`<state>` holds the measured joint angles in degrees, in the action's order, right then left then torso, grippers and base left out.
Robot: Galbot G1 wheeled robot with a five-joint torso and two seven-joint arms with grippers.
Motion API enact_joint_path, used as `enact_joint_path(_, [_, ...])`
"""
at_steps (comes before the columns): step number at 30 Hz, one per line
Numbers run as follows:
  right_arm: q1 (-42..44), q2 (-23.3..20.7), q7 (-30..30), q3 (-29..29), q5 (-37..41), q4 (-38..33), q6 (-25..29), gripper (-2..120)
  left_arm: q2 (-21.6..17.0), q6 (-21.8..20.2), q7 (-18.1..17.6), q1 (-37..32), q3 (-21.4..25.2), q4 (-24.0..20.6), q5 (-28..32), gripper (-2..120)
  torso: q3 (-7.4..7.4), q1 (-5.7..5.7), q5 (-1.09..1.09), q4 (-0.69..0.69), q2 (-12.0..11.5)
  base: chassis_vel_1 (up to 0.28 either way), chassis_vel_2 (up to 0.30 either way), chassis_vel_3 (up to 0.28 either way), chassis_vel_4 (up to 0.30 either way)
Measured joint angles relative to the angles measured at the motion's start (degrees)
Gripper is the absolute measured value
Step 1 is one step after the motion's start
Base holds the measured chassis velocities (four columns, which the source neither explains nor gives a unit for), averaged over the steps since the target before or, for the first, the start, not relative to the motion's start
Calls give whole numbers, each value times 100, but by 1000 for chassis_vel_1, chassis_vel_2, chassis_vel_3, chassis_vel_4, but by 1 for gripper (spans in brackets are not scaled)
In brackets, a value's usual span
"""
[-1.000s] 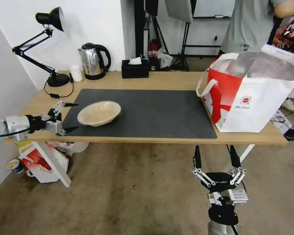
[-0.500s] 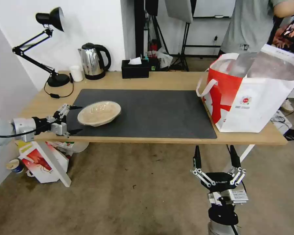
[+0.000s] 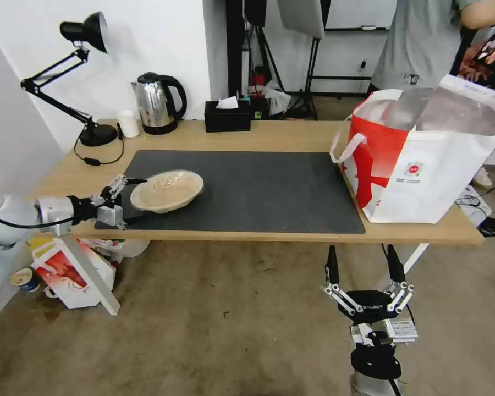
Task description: Pick up the trash from the table and place it into the takeout bag.
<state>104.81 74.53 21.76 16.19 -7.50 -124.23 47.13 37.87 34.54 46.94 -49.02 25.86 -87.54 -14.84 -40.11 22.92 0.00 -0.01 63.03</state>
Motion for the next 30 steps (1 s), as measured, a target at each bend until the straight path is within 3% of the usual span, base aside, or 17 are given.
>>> enact_joint_path(16, [0, 0, 0, 0, 0, 0, 0, 100, 83, 20, 201, 211, -98, 290, -102, 98, 0, -1, 0, 1, 0, 0, 0, 0, 0])
enact_joint_path(30, [0, 0, 0, 0, 0, 0, 0, 100, 121, 1, 351, 322, -110, 331, -107, 52, 0, -2, 0, 1, 0, 0, 0, 0, 0])
